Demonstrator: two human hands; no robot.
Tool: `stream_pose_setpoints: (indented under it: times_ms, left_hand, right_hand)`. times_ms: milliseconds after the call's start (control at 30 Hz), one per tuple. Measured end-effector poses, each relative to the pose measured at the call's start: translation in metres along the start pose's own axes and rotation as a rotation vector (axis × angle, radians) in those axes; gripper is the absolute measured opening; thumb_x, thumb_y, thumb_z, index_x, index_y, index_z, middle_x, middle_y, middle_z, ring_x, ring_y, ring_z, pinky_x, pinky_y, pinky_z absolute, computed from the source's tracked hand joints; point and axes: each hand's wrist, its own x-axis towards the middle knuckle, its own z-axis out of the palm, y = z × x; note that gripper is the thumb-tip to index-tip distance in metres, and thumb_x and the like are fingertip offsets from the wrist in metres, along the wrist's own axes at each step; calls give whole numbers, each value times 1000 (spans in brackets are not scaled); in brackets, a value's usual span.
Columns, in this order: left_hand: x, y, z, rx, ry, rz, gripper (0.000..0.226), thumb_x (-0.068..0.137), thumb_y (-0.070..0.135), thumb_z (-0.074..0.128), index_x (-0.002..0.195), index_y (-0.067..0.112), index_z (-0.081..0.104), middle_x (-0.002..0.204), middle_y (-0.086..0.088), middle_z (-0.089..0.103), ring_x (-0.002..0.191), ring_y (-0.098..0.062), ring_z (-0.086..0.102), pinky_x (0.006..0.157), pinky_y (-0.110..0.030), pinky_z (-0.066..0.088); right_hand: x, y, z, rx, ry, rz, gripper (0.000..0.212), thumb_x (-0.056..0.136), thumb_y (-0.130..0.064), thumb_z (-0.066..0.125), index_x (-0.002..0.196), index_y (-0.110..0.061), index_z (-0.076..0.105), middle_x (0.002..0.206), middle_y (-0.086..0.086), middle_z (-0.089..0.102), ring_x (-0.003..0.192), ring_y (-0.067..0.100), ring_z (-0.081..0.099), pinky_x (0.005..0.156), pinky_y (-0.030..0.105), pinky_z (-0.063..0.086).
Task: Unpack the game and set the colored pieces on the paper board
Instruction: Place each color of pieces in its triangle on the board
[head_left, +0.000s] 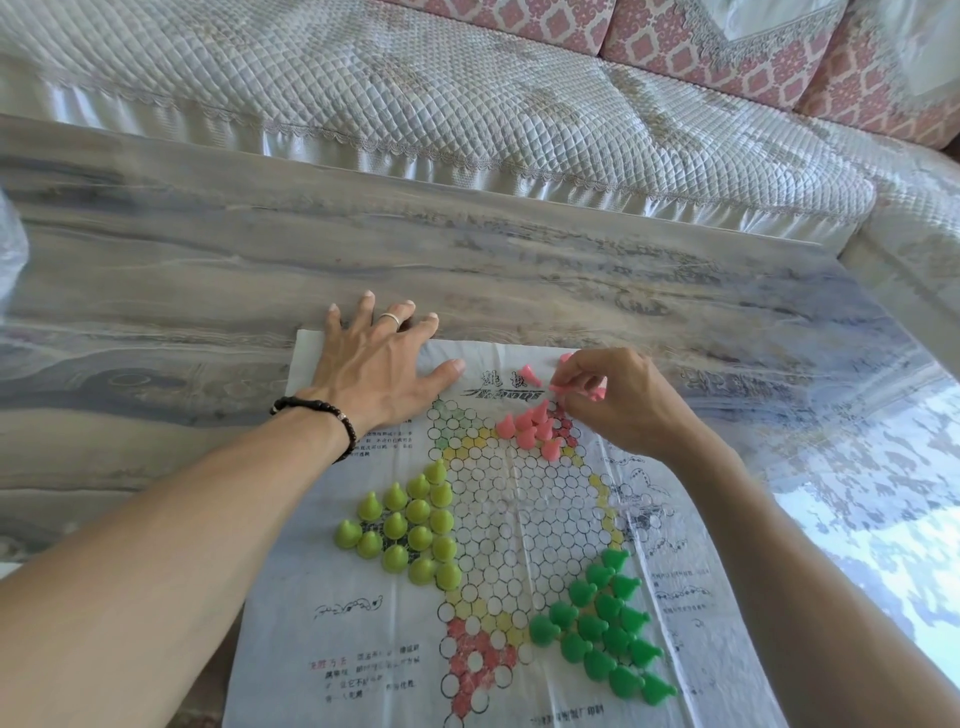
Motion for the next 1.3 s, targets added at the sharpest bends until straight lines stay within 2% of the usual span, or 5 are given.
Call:
stream_pose_setpoints:
  times_ms: [333,567,867,1067,1300]
  left_hand:
    - [0,1,-1,-1,1,0,74,86,75,24,147,34,30,159,0,22,146,-34,8,115,-61,6]
    - [1,0,0,0,2,2,73,87,74,25,147,33,30,159,-1,22,146,-34,9,115,-62,6]
    - [1,0,1,-7,2,-4,74,86,75,23,147,34,30,159,0,23,147,-33,8,115,-60,5]
    - [0,0,0,-9,-1,-4,75,86,76,22,147,34,30,158,0,23,147,-33,8,115,-60,5]
    - [-1,1,-1,8,-15,-6,75,85,76,21,148,35,28,159,1,21,147,-32,7,115,-59,4]
  right_hand:
    - [-3,2,0,-11,-9,-18,10,83,-18,71,92,-23,73,85,-13,64,79,-3,54,66,13,35]
    - [-2,1,2,-46,-45,18,10,82,-23,72,92,-23,74,82,-12,67,78,0,59,73,24,50]
    - [3,-18,-15,-22,-12,-27,28,87,-6,50,95,-23,72,90,-10,70,86,-2,59,83,26,48]
    - [14,-22,-6,1,-126,-3,38,89,-7,35,98,-27,67,84,-18,72,94,3,63,102,49,39]
    - [35,-15,-4,-36,-23,15,19,92,-14,56,104,-17,70,90,-7,67,77,1,59,77,26,51]
